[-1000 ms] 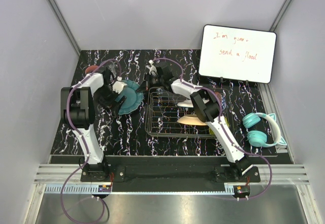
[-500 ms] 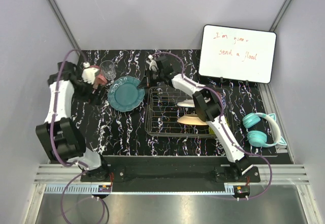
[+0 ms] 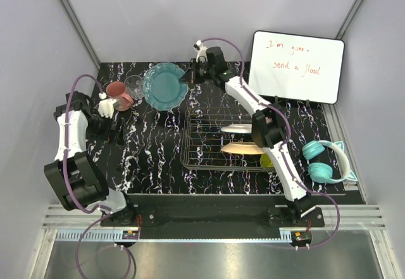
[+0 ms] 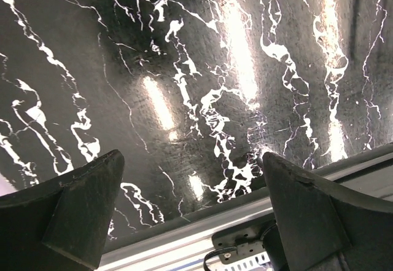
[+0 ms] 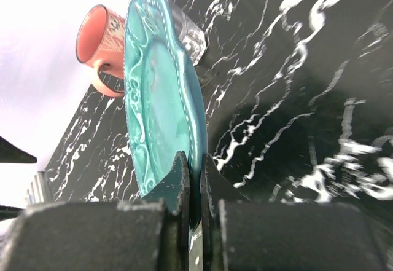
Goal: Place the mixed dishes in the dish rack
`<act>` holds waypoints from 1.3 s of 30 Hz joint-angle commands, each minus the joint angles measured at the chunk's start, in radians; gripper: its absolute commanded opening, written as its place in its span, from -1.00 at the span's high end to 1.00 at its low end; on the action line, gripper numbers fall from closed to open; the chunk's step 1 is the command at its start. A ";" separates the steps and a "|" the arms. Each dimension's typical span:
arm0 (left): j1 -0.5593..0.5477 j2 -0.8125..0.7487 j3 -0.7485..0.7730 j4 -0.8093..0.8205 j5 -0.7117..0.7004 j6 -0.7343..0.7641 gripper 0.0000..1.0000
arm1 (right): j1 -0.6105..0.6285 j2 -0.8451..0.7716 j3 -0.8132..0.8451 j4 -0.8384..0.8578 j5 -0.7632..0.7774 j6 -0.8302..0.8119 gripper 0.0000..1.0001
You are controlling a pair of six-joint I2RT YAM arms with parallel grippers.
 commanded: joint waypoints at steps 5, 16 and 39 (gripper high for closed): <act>0.007 -0.033 0.000 0.050 0.112 -0.025 -0.98 | -0.023 -0.612 -0.068 -0.111 0.016 -0.273 1.00; 0.005 0.009 0.000 0.082 0.158 -0.041 -0.98 | 0.007 -1.413 -0.854 -0.179 0.222 -0.584 1.00; -0.006 0.025 -0.034 0.114 0.098 -0.092 -0.98 | 0.199 -2.097 -1.433 -0.325 0.461 -1.171 1.00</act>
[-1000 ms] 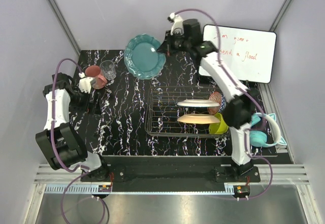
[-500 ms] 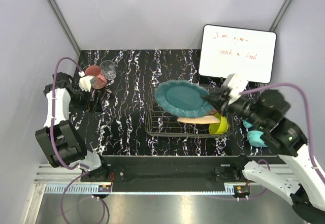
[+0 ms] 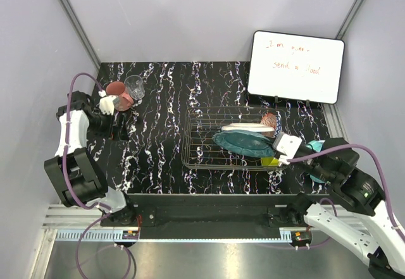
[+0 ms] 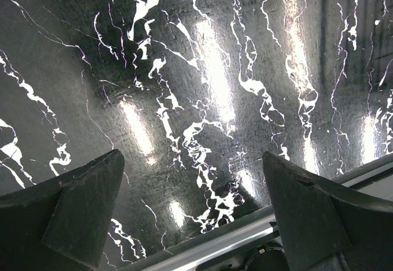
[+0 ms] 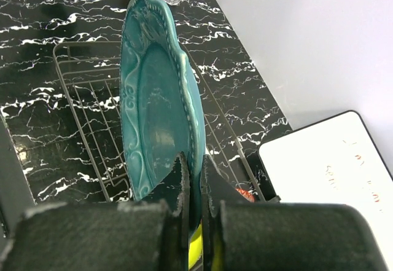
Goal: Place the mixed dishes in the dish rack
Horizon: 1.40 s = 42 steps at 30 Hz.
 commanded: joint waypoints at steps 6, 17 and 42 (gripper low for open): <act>-0.003 0.002 -0.003 0.022 -0.008 -0.032 -0.98 | -0.011 -0.070 -0.003 0.011 0.013 -0.143 1.00; -0.003 -0.018 -0.004 0.014 0.001 -0.042 -0.98 | -0.011 -0.145 -0.032 -0.134 -0.015 -0.216 1.00; -0.007 -0.015 -0.053 0.011 -0.006 -0.036 -0.98 | -0.012 -0.145 -0.031 0.041 0.004 -0.466 1.00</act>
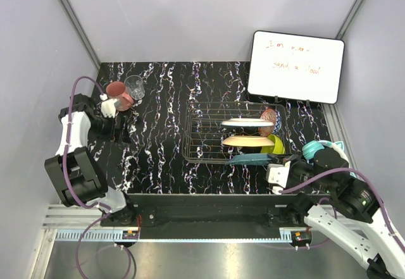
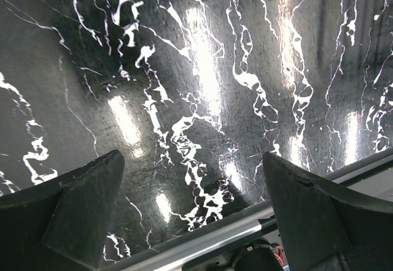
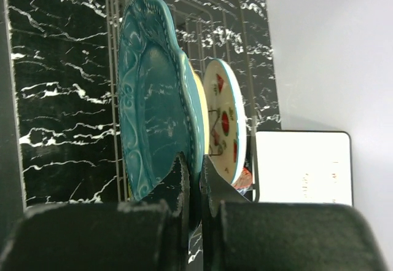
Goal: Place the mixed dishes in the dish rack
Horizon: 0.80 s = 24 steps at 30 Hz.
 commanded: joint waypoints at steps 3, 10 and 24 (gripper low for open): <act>-0.002 -0.010 -0.033 0.021 -0.010 0.004 -0.98 | -0.009 -0.035 0.131 0.290 0.071 -0.022 1.00; -0.002 -0.017 -0.049 0.025 -0.024 0.005 -0.98 | -0.064 -0.071 0.126 0.306 -0.002 0.041 1.00; -0.003 -0.027 -0.033 0.008 -0.036 -0.001 -0.98 | -0.069 -0.130 -0.021 0.287 0.007 -0.023 1.00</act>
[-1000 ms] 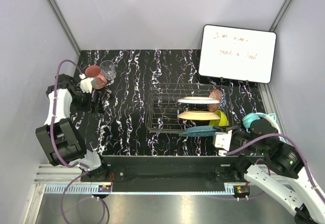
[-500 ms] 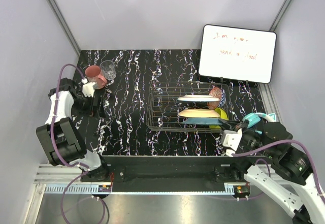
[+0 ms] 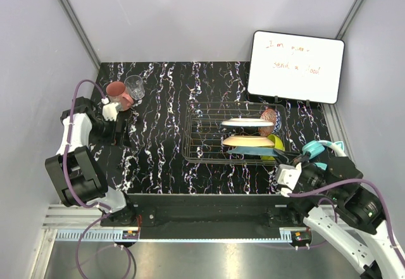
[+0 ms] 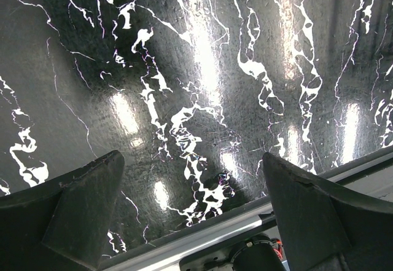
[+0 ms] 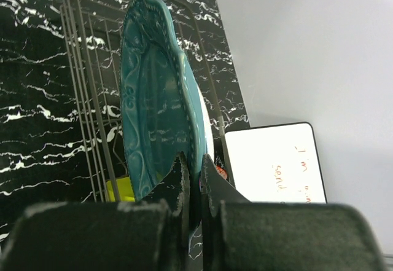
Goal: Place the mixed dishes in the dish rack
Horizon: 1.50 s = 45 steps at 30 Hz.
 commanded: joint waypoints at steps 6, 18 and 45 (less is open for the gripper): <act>-0.004 -0.027 0.019 -0.009 -0.015 0.005 -0.98 | -0.009 -0.049 -0.139 0.248 0.009 -0.158 1.00; -0.010 -0.013 0.011 -0.017 -0.006 0.002 -0.98 | 0.001 -0.035 -0.150 0.357 0.024 -0.244 1.00; -0.012 0.003 -0.027 0.009 -0.004 -0.001 -0.98 | 0.000 -0.057 -0.136 0.317 0.027 -0.213 1.00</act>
